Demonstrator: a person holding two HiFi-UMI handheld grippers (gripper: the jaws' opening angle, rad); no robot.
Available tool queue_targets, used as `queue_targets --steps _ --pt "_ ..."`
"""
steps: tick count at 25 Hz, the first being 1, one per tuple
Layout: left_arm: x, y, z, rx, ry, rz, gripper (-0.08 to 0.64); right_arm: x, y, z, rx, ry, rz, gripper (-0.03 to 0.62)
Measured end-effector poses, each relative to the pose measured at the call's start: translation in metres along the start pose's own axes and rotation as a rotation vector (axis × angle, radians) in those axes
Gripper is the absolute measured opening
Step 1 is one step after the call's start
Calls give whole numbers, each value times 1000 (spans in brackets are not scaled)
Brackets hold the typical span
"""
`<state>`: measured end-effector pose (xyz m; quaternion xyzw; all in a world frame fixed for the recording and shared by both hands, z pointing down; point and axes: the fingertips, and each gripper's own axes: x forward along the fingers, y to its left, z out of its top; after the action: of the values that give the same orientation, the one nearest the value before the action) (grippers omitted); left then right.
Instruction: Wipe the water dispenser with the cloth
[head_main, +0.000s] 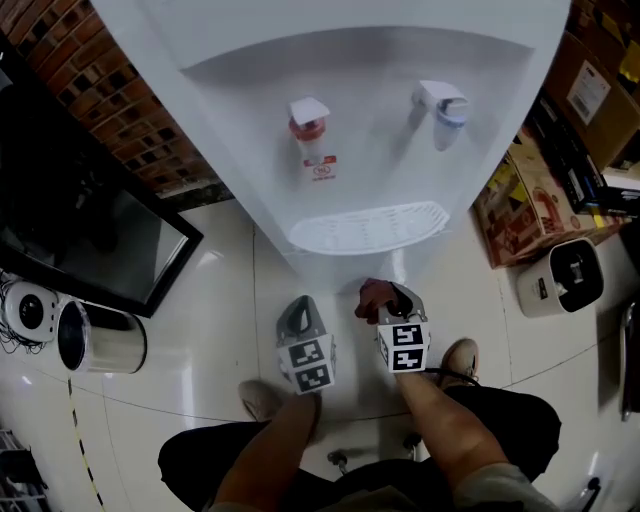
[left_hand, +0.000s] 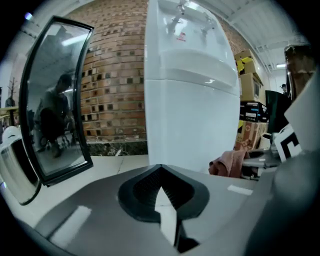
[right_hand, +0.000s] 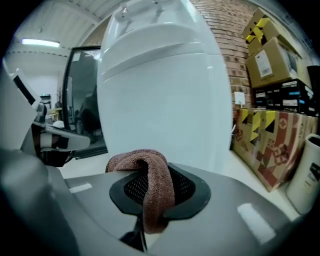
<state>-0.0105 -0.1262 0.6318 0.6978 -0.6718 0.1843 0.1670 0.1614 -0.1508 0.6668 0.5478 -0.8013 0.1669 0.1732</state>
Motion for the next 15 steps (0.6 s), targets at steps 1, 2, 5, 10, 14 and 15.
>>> queue_targets --steps 1,2,5,10,14,15 --pt "0 11 0 -11 -9 12 0 5 18 -1 -13 4 27 75" --pt "-1 19 -1 -22 -15 19 0 9 36 0 -25 3 55 75" --pt "-3 38 -10 -49 -16 32 0 23 86 9 -84 -10 134 77" --pt "-6 65 -18 -85 -18 62 0 43 138 7 -131 2 195 76" --pt "-9 72 -12 -96 -21 62 0 58 151 9 -119 1 191 76" --pt "-8 73 -13 -97 -20 60 0 60 151 10 -113 -2 185 75"
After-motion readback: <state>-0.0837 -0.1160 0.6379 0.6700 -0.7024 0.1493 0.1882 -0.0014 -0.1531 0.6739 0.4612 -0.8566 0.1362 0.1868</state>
